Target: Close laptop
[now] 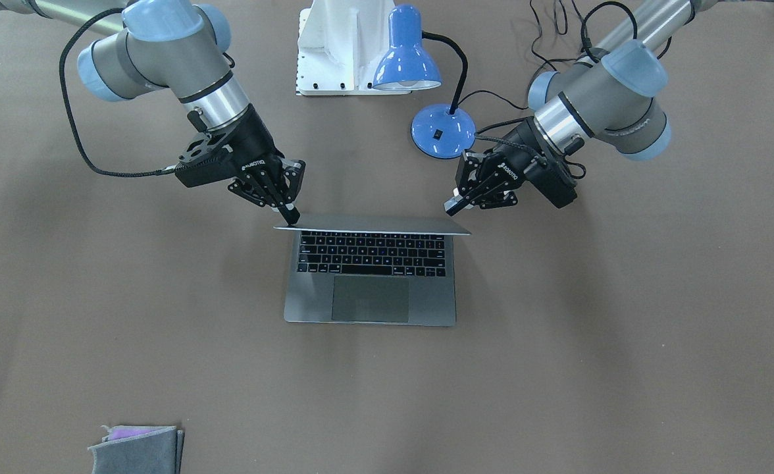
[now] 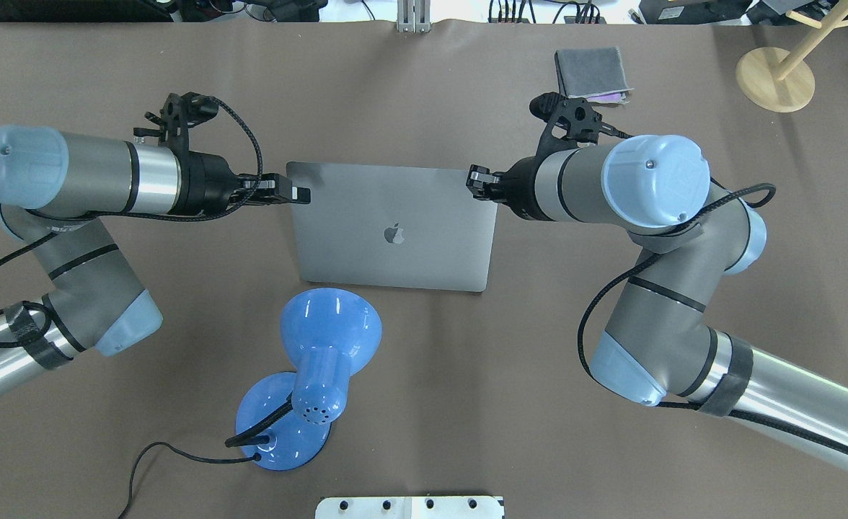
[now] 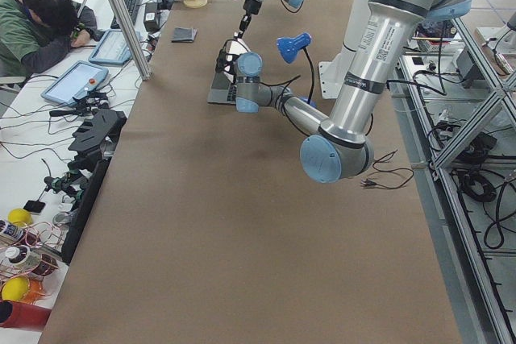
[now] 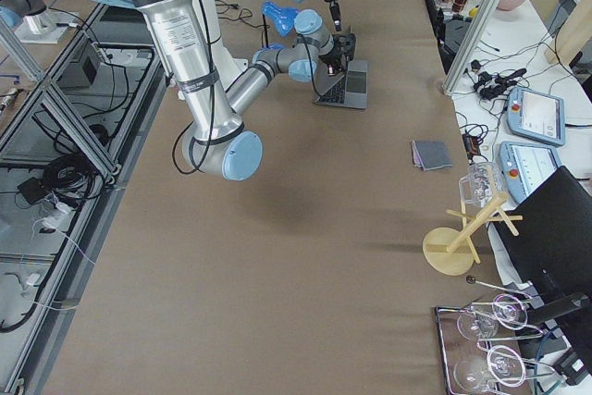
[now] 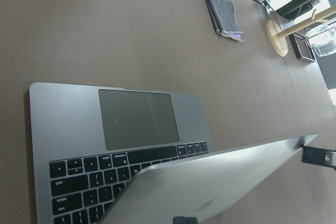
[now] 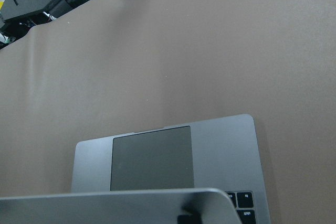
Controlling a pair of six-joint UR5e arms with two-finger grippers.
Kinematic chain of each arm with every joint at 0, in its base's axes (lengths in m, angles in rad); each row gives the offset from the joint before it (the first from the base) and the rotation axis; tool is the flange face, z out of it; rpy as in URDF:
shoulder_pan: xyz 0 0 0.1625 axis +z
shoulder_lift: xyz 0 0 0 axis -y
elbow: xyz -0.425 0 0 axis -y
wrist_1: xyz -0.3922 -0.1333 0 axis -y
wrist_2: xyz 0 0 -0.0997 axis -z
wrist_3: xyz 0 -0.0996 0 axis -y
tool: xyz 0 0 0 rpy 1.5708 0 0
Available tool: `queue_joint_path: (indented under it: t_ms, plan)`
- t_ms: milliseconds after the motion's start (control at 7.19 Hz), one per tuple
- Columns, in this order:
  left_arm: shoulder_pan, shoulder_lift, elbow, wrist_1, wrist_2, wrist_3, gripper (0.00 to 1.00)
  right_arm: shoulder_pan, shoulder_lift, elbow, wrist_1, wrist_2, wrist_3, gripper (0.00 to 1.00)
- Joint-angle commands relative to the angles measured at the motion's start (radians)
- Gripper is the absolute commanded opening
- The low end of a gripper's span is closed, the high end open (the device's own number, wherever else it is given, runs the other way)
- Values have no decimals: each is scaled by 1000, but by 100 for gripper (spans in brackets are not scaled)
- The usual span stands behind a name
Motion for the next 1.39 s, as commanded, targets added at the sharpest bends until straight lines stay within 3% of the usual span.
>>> queue_joint_path:
  t_ms: [0, 696, 1113, 1252]
  plan:
    - [1, -55, 94, -2, 78, 2, 0, 15, 20, -59, 2, 0, -5, 0]
    - [18, -123, 278, 0, 227, 69, 0, 13, 118, -248, 8, -51, 1, 0]
    - [41, -123, 312, 0, 243, 71, 0, -29, 128, -297, 8, -120, 5, 0]
    - [61, -123, 319, 0, 288, 71, 0, -34, 126, -297, 8, -122, 5, 0]
